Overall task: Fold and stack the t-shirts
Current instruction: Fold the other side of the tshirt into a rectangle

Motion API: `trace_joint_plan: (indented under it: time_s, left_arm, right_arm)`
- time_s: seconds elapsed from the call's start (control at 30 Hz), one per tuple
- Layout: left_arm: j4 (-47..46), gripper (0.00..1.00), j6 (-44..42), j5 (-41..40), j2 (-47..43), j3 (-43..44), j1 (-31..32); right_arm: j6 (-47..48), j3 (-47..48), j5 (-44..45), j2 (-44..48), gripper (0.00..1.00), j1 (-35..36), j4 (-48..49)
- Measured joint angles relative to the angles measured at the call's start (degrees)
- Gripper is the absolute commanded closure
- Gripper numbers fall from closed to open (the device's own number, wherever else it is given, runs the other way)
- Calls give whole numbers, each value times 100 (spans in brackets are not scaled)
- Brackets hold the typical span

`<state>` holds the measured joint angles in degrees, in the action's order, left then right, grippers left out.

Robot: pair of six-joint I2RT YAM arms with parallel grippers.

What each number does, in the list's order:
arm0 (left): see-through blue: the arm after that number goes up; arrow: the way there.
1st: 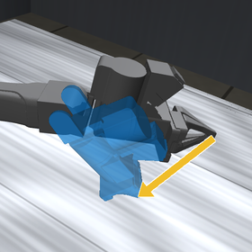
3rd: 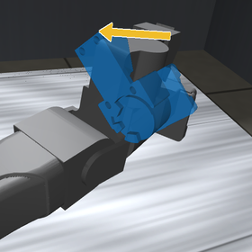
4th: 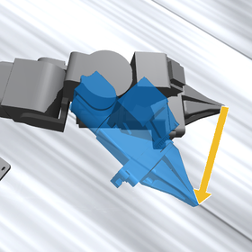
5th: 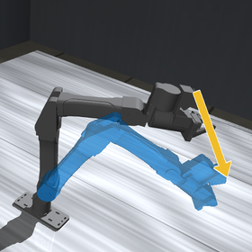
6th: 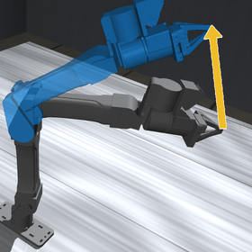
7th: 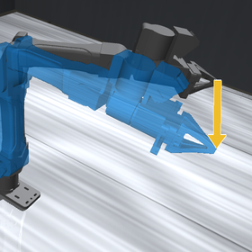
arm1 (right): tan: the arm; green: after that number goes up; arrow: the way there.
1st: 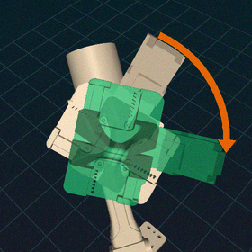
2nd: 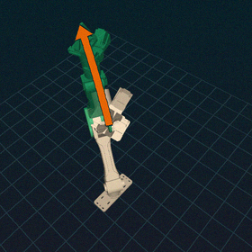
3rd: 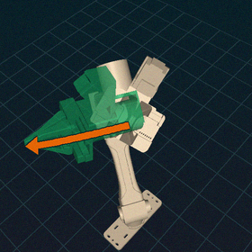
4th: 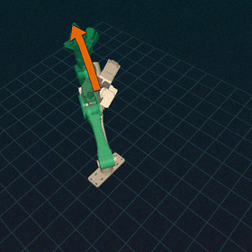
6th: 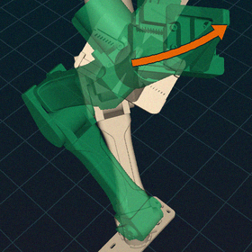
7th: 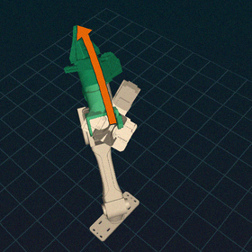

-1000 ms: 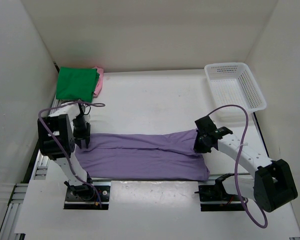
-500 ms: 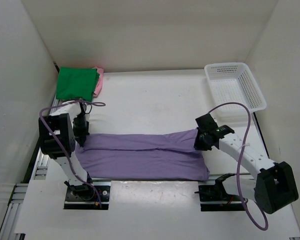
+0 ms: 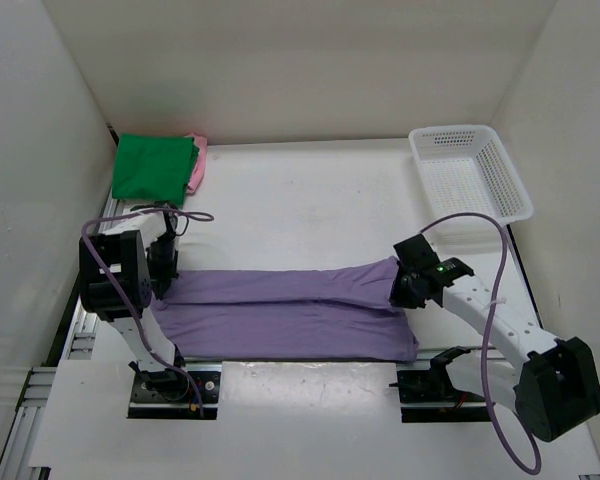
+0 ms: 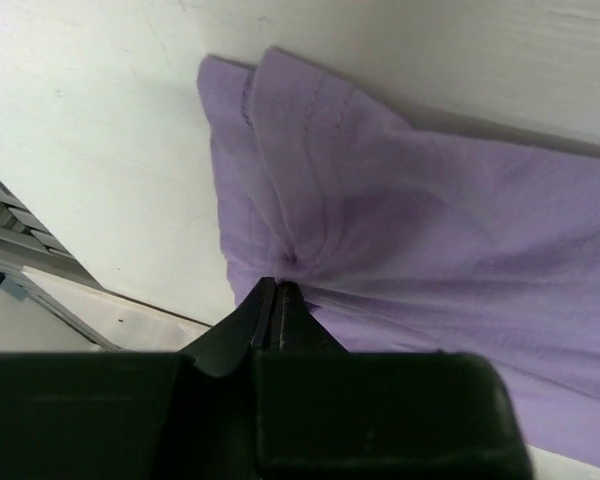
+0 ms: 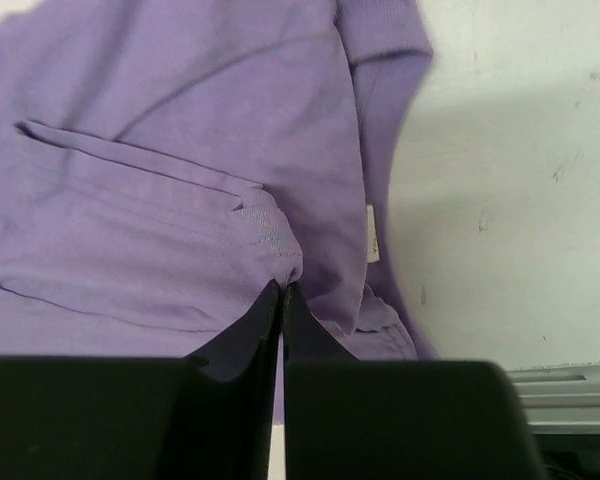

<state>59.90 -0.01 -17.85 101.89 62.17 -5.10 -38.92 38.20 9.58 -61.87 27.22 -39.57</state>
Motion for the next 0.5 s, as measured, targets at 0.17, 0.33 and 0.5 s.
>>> trace_joint_plan:
  time_s: [0.17, 0.33, 0.5]
  left_arm:
    - [-98, 31, 0, -212, 0, -37, 0]
    - [-4, 0, -20, -439, -9, 269, -2]
    - [-63, 20, 2, -619, -251, 1458, 105]
  right_arm:
    - [-111, -181, -162, -127, 100, 24, 7]
    - [-238, -282, -295, -555, 100, 92, 111]
    - [-503, -339, -313, -723, 100, 157, 205]
